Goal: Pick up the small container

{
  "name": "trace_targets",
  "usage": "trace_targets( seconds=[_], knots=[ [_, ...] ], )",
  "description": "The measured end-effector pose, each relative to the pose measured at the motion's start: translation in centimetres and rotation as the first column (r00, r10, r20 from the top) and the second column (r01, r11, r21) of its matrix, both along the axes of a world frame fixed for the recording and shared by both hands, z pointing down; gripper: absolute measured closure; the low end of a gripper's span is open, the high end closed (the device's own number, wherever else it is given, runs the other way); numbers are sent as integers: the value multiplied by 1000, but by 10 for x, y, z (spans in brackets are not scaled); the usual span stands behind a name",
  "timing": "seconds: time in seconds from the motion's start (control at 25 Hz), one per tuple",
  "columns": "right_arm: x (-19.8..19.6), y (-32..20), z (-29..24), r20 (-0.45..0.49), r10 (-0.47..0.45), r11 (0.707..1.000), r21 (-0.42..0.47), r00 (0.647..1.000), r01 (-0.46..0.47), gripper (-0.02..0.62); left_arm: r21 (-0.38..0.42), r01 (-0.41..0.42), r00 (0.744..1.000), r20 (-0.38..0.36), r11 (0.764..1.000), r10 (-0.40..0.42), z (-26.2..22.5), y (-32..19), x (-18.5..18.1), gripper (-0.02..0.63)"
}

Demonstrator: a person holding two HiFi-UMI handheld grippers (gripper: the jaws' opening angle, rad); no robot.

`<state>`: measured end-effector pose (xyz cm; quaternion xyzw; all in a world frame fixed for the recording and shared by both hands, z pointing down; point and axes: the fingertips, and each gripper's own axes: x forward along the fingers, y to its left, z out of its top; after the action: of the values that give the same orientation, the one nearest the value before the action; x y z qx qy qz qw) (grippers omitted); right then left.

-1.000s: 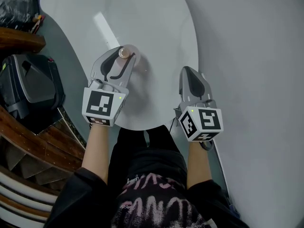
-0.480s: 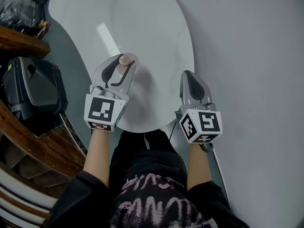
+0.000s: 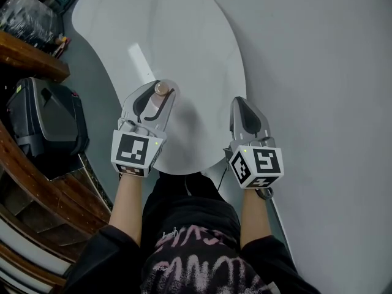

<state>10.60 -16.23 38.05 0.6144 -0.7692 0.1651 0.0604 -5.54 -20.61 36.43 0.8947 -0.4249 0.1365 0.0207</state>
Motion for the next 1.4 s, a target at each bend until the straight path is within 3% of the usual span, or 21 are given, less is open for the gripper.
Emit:
trace_targets(
  seconds=[1.4],
  knots=[
    [-12,28,-61,-2,-30,989,145,1000,30,574,92,18,1000,-11,996,-17,-54,43,-21,463]
  ],
)
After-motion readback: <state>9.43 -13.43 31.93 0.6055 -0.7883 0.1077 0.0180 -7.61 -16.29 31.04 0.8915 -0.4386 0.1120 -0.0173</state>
